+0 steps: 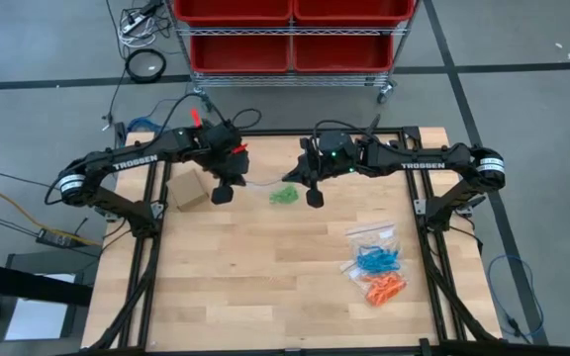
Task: Sort rubber bands
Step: Close the transparent zip bag
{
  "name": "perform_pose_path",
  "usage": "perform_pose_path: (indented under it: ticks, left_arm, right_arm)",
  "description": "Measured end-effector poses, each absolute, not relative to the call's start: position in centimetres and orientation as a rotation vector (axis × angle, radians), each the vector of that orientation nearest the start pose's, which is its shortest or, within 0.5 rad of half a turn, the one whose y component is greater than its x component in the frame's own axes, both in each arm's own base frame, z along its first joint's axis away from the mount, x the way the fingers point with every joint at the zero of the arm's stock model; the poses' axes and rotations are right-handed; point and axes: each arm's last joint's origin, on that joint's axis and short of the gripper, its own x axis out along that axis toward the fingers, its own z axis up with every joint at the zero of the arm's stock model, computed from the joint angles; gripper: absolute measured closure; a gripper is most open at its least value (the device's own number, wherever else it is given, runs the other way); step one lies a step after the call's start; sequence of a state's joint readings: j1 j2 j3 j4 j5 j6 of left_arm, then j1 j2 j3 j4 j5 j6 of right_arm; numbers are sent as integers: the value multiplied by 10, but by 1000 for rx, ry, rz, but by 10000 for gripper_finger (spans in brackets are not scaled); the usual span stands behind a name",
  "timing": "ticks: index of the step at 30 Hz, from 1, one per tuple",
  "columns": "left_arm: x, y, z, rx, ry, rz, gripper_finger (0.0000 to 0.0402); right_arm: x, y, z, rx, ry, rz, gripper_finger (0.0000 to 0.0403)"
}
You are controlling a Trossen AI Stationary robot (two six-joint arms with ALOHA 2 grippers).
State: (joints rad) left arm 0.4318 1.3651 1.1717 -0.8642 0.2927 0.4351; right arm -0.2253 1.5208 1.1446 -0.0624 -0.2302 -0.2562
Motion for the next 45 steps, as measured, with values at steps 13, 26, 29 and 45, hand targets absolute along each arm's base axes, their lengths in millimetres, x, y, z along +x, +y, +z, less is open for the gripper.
perform_pose_path:
  ticks: [13,26,29,45]
  left_arm:
    - [242,103,290,-35,975,-145,336]
    - [233,107,265,-124,955,-221,334]
    - [224,106,259,-124,935,-207,334]
    - [166,82,256,-24,527,-80,334]
  right_arm:
    - [336,-71,292,-156,425,49,403]
    - [335,-73,290,-157,458,5,403]
    - [334,-74,289,-139,467,-1,403]
    - [266,-69,324,-94,637,-91,403]
